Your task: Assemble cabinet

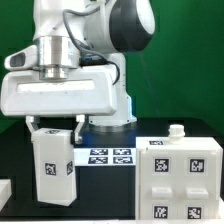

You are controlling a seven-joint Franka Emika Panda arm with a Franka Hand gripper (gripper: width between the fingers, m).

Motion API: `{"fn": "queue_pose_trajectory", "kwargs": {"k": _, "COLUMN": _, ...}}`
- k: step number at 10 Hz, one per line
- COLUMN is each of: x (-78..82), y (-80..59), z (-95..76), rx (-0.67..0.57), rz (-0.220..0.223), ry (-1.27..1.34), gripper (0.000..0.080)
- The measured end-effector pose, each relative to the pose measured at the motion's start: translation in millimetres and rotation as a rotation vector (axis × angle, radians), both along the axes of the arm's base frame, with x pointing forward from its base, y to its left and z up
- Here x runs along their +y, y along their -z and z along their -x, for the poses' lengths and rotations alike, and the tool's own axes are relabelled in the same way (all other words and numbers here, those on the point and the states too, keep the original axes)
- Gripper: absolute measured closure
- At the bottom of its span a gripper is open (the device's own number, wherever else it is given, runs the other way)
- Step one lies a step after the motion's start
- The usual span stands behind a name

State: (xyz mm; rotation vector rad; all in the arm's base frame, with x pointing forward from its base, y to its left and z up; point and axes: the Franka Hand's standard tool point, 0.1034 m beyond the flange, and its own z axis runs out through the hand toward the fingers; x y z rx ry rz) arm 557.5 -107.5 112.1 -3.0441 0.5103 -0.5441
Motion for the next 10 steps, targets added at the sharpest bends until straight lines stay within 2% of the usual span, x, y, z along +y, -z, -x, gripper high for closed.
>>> {"fn": "queue_pose_trajectory", "kwargs": {"k": 4, "x": -2.4, "y": 0.8, "z": 0.9, "rx": 0.004, "rz": -0.004, "ry": 0.007, "gripper": 0.0239}}
{"fn": "queue_pose_trajectory", "kwargs": {"k": 6, "x": -7.1, "y": 9.7, "z": 9.6, "rx": 0.033, "rz": -0.020, "ry": 0.021, "gripper": 0.0239}}
{"fn": "queue_pose_trajectory", "kwargs": {"k": 10, "x": 0.0, "y": 15.7, "z": 11.5, "rx": 0.047, "rz": -0.047, "ry": 0.075, "gripper": 0.0239}}
